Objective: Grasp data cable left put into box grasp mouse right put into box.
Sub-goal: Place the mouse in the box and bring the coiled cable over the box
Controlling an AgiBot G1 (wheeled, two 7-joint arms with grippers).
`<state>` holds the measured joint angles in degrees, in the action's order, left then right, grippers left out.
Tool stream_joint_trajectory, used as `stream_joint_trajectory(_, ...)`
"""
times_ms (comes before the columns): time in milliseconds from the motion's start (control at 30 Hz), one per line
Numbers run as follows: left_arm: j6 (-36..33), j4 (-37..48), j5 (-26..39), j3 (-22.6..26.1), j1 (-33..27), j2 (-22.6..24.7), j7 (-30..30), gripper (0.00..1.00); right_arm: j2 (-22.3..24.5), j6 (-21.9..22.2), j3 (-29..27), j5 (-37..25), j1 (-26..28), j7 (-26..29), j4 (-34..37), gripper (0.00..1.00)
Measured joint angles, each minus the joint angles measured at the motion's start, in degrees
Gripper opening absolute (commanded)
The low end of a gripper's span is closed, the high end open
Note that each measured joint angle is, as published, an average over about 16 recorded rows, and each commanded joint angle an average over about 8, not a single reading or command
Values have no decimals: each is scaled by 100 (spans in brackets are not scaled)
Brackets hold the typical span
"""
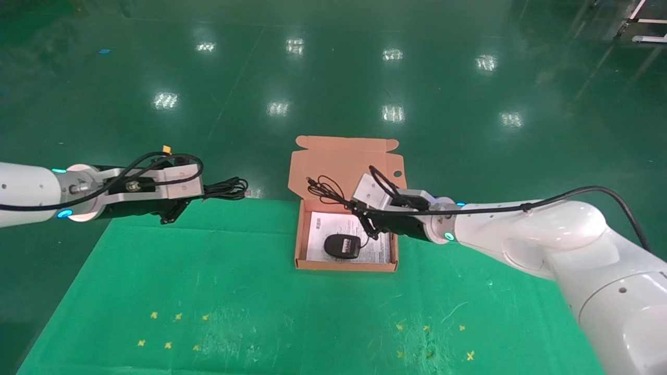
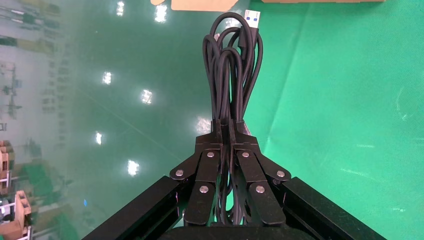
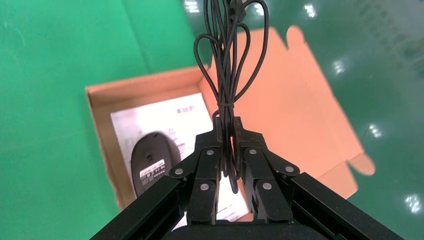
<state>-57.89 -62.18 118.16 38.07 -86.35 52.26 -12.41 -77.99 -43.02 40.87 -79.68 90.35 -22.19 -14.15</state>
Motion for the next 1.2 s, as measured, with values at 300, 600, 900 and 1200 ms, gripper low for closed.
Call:
stream_joint_trajectory(300,0,-8,4,1,2,-2,-7,0,-37,266,499,81,-173,328,-137,28)
stream_joint_trajectory(600,0,-10,6,2,4,-3,-9,0,-43,367,827,133,-222,533,-286,100)
stream_joint_trajectory(900,46,-14,0,30,42,88,41,0,123,361,814,165,-194,537,-409,100)
stream_joint_trajectory(1200,306,140,-103,105,186,473,293,0,710,340,775,152,-97,608,-819,100)
